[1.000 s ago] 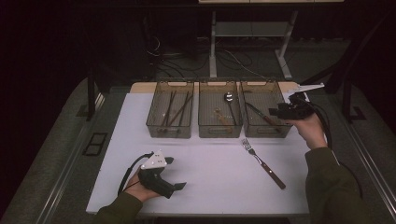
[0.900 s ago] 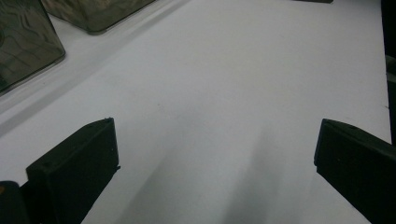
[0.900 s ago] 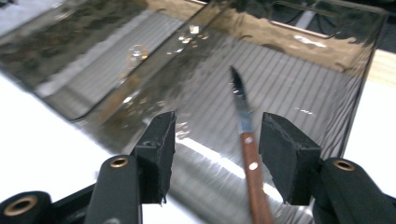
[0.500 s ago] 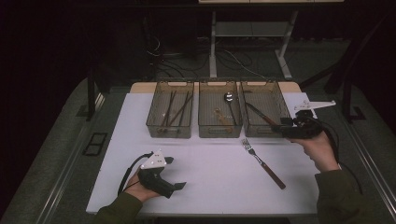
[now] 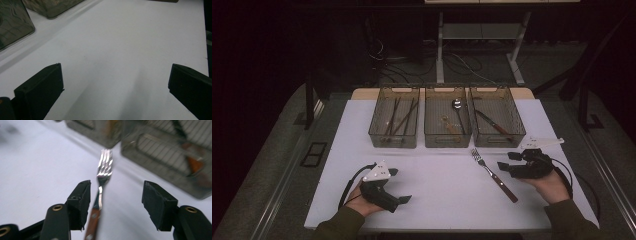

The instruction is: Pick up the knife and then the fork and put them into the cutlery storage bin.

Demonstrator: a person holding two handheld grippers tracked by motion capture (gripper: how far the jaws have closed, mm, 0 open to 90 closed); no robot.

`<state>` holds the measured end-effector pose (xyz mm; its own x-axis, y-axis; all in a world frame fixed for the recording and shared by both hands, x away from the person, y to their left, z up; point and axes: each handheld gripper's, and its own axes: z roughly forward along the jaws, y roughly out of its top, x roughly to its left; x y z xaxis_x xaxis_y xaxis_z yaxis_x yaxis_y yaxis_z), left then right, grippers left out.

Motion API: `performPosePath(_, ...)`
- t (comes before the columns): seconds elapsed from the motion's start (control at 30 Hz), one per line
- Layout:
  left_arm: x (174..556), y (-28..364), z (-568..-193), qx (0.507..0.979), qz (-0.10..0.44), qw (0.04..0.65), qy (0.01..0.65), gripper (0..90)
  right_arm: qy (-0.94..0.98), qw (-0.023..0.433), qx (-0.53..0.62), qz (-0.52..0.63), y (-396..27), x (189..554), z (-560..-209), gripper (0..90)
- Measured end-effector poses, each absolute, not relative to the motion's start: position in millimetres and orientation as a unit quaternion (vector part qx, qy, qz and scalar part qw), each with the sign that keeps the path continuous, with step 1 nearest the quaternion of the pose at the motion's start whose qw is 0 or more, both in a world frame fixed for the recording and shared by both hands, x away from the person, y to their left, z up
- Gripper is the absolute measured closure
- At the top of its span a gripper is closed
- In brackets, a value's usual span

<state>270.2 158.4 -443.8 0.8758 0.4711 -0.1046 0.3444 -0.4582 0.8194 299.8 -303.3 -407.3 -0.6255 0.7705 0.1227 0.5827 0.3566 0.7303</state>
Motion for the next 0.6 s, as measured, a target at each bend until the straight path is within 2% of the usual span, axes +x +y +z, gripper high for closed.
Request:
performPosePath(0.23,270.0,157.8,-443.8,0.851,0.068,0.462,0.24,0.0,0.829,0.102,0.404,0.371,-294.1,285.7,-420.8,49.9)
performPosePath(0.6,269.2,157.4,-443.4,0.853,0.069,0.46,0.237,0.0,0.849,0.102,0.401,0.328,-275.4,290.3,-437.6,62.2)
